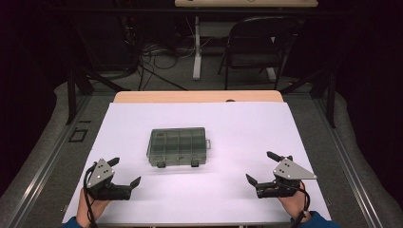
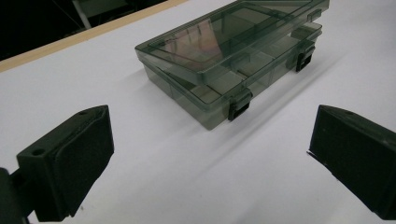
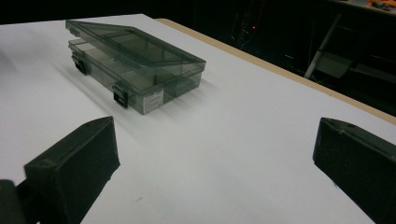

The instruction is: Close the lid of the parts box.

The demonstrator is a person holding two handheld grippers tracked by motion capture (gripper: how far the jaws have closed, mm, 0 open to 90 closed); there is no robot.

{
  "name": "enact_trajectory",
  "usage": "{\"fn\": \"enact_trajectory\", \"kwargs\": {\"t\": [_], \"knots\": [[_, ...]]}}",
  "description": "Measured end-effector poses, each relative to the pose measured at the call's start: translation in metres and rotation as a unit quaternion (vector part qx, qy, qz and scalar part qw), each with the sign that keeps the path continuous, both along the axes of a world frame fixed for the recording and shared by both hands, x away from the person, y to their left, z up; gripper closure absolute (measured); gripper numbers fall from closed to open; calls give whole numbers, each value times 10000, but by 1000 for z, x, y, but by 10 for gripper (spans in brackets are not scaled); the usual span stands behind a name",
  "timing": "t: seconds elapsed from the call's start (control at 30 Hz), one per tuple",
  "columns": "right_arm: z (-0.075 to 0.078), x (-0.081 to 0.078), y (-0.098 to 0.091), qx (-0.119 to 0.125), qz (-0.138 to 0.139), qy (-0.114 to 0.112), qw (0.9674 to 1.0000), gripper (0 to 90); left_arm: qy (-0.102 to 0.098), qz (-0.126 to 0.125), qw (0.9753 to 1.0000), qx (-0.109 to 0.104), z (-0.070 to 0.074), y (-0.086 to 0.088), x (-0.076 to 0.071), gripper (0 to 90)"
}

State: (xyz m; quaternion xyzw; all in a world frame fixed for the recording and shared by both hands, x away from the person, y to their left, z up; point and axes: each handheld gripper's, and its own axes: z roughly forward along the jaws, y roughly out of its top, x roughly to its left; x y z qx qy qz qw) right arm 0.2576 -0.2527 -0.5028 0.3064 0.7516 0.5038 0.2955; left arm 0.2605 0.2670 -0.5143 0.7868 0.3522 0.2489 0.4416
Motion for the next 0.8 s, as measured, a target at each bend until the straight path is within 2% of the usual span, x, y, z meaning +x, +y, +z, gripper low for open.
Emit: {"fn": "enact_trajectory", "kwargs": {"t": [0.1,0.17,0.27,0.33,0.4,0.63,0.67,0.7,0.8], "knots": [[-2,-5,-7,9,-59,-21,10000,0,-253,50,9997,48,-3,3,-6,0],[-5,-7,-10,97,-120,-58,9999,0,-249,65,9997,11,-3,5,-10,0],[-6,-11,-13,33,-124,6,9999,0,-238,94,9996,-75,-5,8,-13,0],[-8,-13,-13,26,-181,-23,9998,0,-291,96,9994,-175,-5,10,-15,0],[-9,-14,-13,2,-123,-3,9999,0,-347,100,9992,-175,-5,11,-16,0],[-11,-17,-12,-44,-78,-12,10000,0,-222,30,9996,-166,-9,8,-16,0],[-11,-16,-11,11,-108,-83,9999,0,-228,20,9996,-167,-9,8,-16,0],[-10,-17,-12,-26,-72,5,10000,0,-225,29,9996,-168,-9,8,-15,0],[-10,-17,-12,-15,-56,-9,10000,0,-197,38,9995,-233,-9,8,-15,0]]}}
